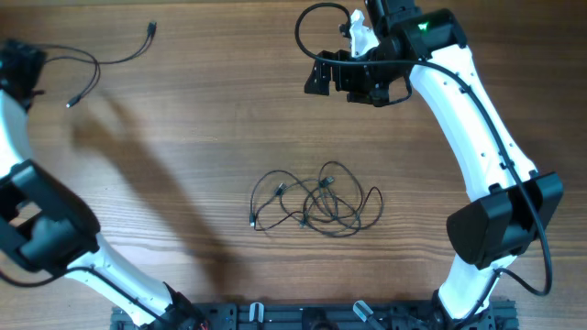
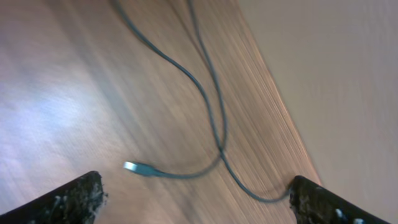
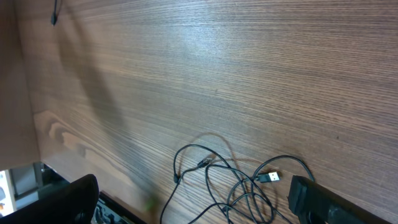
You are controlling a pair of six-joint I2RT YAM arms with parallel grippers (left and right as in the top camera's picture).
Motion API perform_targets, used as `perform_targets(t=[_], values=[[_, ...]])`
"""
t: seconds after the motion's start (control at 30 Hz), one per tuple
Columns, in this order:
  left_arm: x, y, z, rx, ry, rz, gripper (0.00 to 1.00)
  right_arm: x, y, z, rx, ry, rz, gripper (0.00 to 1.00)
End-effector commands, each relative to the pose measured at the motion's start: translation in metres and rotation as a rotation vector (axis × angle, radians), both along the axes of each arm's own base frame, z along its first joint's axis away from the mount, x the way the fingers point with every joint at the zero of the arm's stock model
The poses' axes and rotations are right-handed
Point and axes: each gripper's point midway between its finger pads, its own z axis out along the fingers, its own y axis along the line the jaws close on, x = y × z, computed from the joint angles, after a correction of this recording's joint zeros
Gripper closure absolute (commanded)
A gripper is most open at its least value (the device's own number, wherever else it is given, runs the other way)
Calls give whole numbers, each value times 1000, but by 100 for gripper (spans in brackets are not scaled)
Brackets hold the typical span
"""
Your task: Untangle cables
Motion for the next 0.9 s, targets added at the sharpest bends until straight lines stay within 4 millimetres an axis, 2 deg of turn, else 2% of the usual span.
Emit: perform_targets(t=[0.0,0.13,0.2,0.33,0.4,0.5,0.63,0.77,0.87], values=[[18,-20,-46,78,116,-29,0,-2,0,6,-4,-16,-1,0],[31,-23,-73,251,215,-133,0,-5,-2,5,-10,1,0,0],[35,-23,-93,331,277,-224,0,-7,-2,4,-13,4,3,0],[32,-20,-121,355,335,-292,0,-7,-2,4,-12,5,2,0],[34,-27,-131,357,340,-388,0,-7,-2,4,-12,5,2,0],[39,-40,-136,353,315,-513,0,-7,-2,4,-12,5,2,0],[44,-40,-134,399,308,-557,8,-7,-2,4,-12,8,-1,0],[46,-38,-135,454,320,-610,8,-8,-3,4,-14,12,-1,0],[50,-44,-136,444,290,-637,12,-8,-3,4,-14,14,-1,0]])
